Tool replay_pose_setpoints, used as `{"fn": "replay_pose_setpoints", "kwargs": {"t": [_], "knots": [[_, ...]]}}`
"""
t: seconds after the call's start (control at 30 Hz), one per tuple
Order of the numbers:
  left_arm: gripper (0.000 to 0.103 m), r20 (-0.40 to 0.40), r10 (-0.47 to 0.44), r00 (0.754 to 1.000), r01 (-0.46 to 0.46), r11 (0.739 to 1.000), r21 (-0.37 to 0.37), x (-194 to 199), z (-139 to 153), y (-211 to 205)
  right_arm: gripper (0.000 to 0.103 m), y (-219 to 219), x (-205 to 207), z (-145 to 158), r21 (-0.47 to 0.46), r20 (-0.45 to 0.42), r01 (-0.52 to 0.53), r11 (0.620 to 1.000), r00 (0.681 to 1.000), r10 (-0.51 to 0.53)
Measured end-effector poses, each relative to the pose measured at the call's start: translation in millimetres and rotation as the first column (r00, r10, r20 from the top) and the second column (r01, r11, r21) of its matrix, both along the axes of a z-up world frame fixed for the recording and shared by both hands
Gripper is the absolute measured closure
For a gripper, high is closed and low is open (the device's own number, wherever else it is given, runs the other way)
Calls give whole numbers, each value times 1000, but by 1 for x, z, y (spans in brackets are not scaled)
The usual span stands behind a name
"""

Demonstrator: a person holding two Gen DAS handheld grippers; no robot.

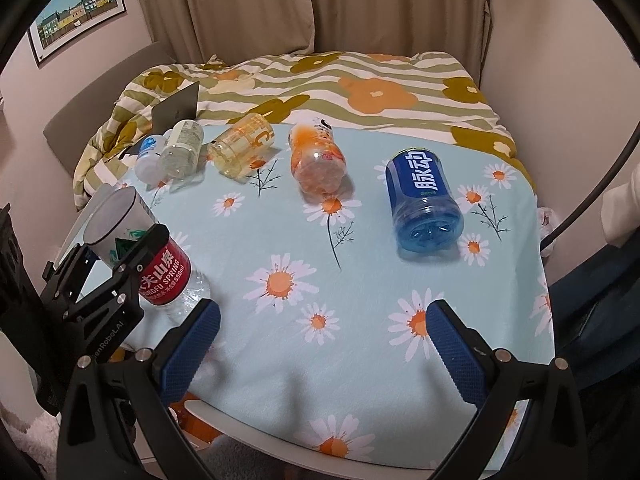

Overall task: Flip cup upright
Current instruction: 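Lower the bottle onto the tablecloth and open the left gripper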

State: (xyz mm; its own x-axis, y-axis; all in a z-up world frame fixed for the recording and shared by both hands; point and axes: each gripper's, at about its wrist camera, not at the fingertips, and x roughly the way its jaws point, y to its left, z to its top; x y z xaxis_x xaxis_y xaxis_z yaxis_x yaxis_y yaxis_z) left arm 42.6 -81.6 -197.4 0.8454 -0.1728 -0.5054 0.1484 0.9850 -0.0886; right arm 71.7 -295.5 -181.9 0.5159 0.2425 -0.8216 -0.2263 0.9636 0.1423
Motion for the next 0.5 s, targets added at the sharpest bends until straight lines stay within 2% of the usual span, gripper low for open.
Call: {"fn": "replay_pose_setpoints", "kwargs": {"t": [0.13,0.17,0.2,0.27,0.3,0.37,0.5], "knots": [[34,-75,-12,997,13,1000,14,3,-1,-1,0,0,-1,2,21,-4,4,1000,1000,-3],[31,-91,-10,996,12,1000,19,4,-1,-1,0,0,-1,3,25,-5,4,1000,1000,-4],[26,-107,-8,994,11,1000,24,4,-1,-2,0,0,-1,3,25,-4,4,1000,1000,-3],[4,-118,3,993,1,999,35,4,0,-2,0,0,-1,3,26,-5,4,1000,1000,-4],[1,-113,11,994,-6,999,42,3,1,-2,0,0,-1,3,27,-6,4,1000,1000,-4],[0,-96,17,995,-13,999,46,1,4,-1,0,0,-1,3,24,-2,4,1000,1000,-3],[0,-123,21,992,-15,998,55,6,8,0,0,0,-4,5,24,1,7,1000,1000,-8]]}}
